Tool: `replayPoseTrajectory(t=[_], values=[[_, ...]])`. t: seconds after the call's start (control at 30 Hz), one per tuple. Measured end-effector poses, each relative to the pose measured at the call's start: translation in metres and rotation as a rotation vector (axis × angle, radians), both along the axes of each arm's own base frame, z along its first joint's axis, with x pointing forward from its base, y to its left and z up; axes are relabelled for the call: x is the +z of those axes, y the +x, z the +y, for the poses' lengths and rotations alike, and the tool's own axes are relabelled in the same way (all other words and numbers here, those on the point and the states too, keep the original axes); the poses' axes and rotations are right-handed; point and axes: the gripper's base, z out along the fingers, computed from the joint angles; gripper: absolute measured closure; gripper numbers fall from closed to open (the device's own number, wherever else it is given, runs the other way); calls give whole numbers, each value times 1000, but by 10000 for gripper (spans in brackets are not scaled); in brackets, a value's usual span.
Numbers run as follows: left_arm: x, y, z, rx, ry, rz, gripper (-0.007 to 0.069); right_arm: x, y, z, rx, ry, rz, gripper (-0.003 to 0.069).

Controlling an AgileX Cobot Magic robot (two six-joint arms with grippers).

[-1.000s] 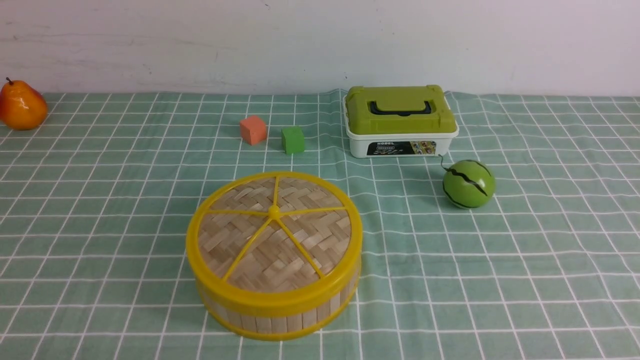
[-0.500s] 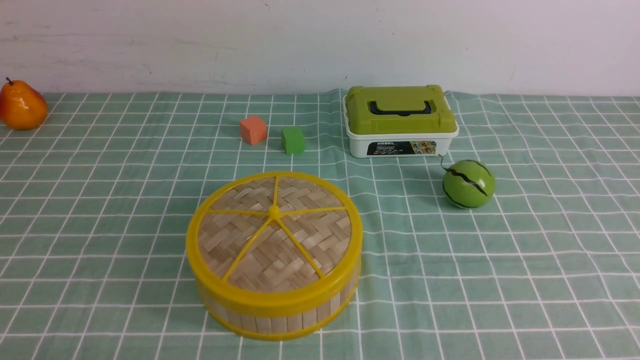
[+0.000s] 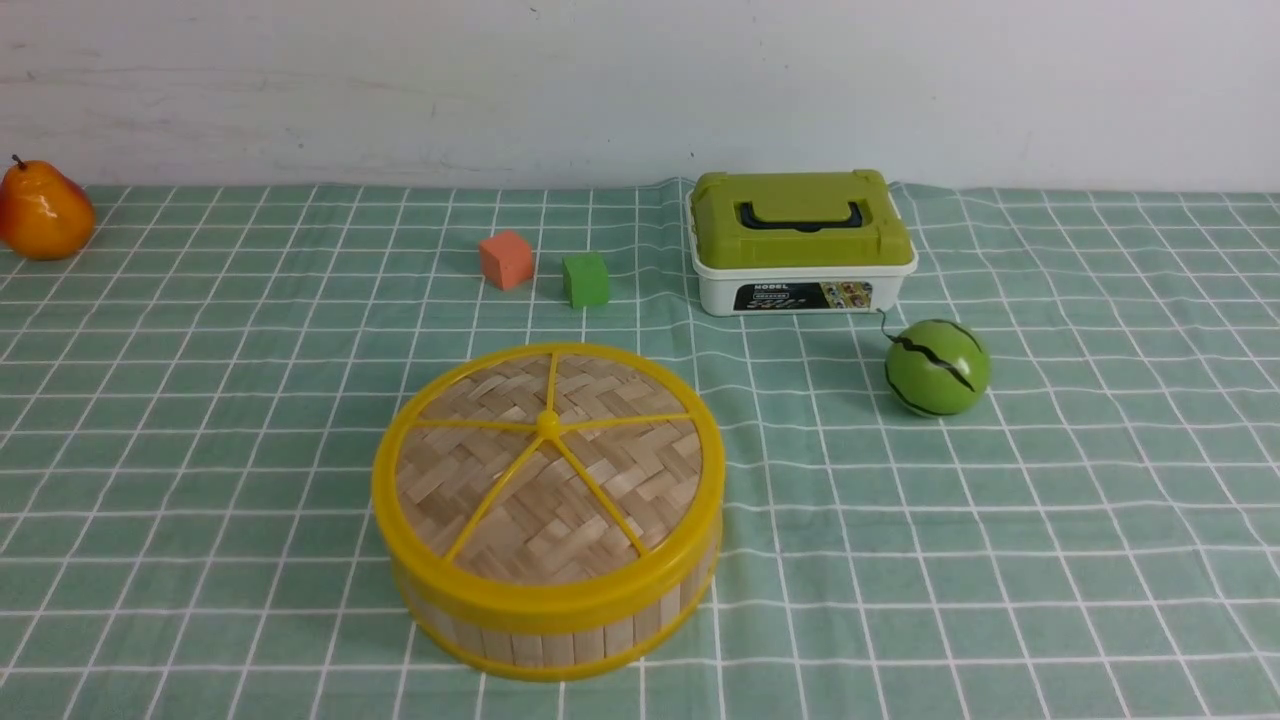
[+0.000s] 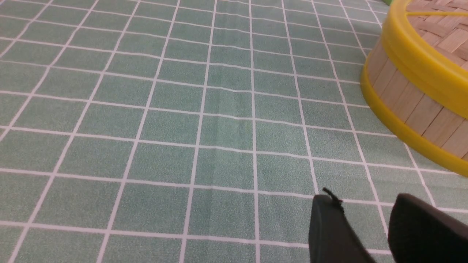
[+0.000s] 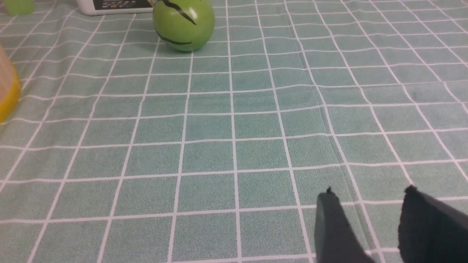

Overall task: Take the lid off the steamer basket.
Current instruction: Use the right arm to lift the lid of the steamer

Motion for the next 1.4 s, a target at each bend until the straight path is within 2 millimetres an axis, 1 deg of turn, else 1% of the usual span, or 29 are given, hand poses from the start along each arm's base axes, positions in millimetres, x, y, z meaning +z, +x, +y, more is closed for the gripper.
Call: replayPoseTrajectory(t=[0.03,0.13,0.17,0.23,0.27,0.33,0.4,0.47,0.57,0.6,0.77,0.8,0.83,0.9,0.93,0.97,1.0,1.03,1.07,1.1,1.17,1.23,1.27,1.3,1.33,1.37,1.4], values=[[0,0,0,0,0,0,386,0,0,1,2,19,-1,418],[0,0,0,0,0,0,386,1,0,6,0,225,-5,418],[0,0,0,0,0,0,386,1,0,7,0,264,-6,418],[0,0,0,0,0,0,386,3,0,15,-14,634,5,418],[0,0,0,0,0,0,386,3,0,18,-20,777,14,418],[0,0,0,0,0,0,386,6,0,22,-25,953,24,418],[0,0,0,0,0,0,386,8,0,23,-24,1027,15,418],[0,0,0,0,0,0,386,9,1,22,-18,1003,-1,418],[0,0,0,0,0,0,386,9,1,22,1,919,-15,418],[0,0,0,0,0,0,386,9,1,21,12,867,-26,418],[0,0,0,0,0,0,386,11,1,20,27,781,-59,418],[0,0,0,0,0,0,386,12,1,20,31,770,-69,418],[0,0,0,0,0,0,386,19,1,20,43,746,-91,419],[0,0,0,0,0,0,386,43,-2,19,78,675,-162,437],[0,0,0,0,0,0,386,46,-3,19,81,665,-167,440],[0,0,0,0,0,0,386,73,-6,19,109,571,-215,484],[0,0,0,0,0,0,386,93,-4,20,128,478,-199,543],[0,0,0,0,0,0,386,109,-2,21,146,403,-169,590],[0,0,0,0,0,0,386,124,-1,21,160,354,-158,615],[0,0,0,0,0,0,386,139,5,22,178,288,-101,646],[0,0,0,0,0,0,386,164,19,23,215,185,25,671],[0,0,0,0,0,0,386,184,44,25,281,86,205,678],[0,0,0,0,0,0,386,186,46,25,289,79,217,678],[0,0,0,0,0,0,386,199,63,26,345,26,309,678],[0,0,0,0,0,0,386,210,75,27,394,-16,350,678],[0,0,0,0,0,0,386,213,87,29,437,-30,412,677],[0,0,0,0,0,0,386,221,96,31,478,-43,431,676]])
